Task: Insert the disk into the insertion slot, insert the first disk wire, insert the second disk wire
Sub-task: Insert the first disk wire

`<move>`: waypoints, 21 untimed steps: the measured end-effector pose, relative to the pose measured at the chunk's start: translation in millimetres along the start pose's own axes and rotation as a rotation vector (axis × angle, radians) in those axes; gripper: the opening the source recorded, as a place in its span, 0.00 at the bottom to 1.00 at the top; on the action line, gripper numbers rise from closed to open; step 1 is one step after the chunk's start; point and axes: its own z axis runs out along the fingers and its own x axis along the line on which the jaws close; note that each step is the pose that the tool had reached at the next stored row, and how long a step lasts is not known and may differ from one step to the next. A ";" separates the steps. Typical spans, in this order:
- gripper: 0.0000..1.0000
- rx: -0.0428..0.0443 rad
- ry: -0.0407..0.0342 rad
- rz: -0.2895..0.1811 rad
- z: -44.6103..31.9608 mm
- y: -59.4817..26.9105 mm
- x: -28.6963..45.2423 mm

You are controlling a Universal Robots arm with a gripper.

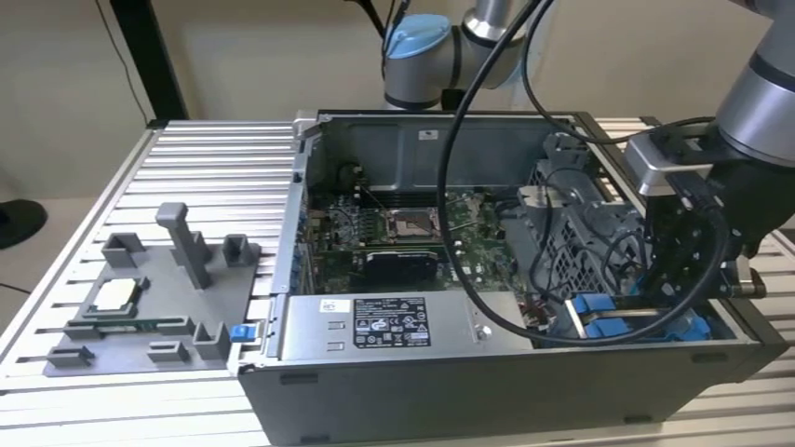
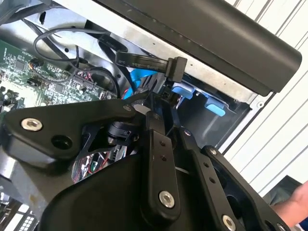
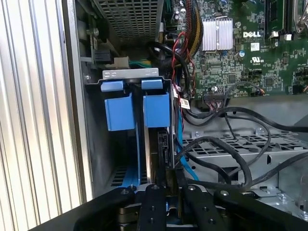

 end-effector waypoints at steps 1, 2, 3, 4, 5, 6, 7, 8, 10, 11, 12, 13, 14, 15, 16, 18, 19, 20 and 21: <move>1.00 -0.0001 -0.0007 0.000 0.3 0.0 0.0; 1.00 -0.0001 -0.0008 0.000 0.5 0.0 0.0; 1.00 0.0000 -0.0006 0.000 0.5 0.0 0.0; 1.00 0.0000 -0.0004 0.000 -0.2 -0.1 0.0; 1.00 0.0000 -0.0001 0.000 -1.3 -0.1 0.1; 1.00 0.0000 0.0000 0.000 -2.1 -0.2 0.0; 1.00 0.0000 0.0000 0.000 -2.8 -0.2 -0.1; 1.00 0.0000 0.0002 0.000 -3.7 -0.2 -0.1; 1.00 -0.0001 0.0001 0.000 -5.9 -0.3 -0.1; 1.00 0.0000 0.0002 0.000 -7.4 -0.3 -0.2; 1.00 -0.0002 0.0002 0.000 -8.5 -0.4 -0.2; 1.00 -0.0003 0.0001 0.000 -8.8 -0.4 -0.2; 1.00 -0.0003 0.0003 0.000 -9.6 -0.4 -0.3; 1.00 -0.0004 0.0003 0.000 -11.4 -0.5 -0.4; 1.00 -0.0005 0.0004 0.000 -13.9 -0.6 -0.5; 1.00 -0.0009 0.0006 0.000 -17.8 -0.8 -0.6; 1.00 -0.0010 0.0003 0.000 -17.9 -0.8 -0.6; 1.00 -0.0010 0.0002 0.000 -17.9 -0.8 -0.6; 1.00 -0.0010 0.0002 0.000 -18.1 -0.8 -0.6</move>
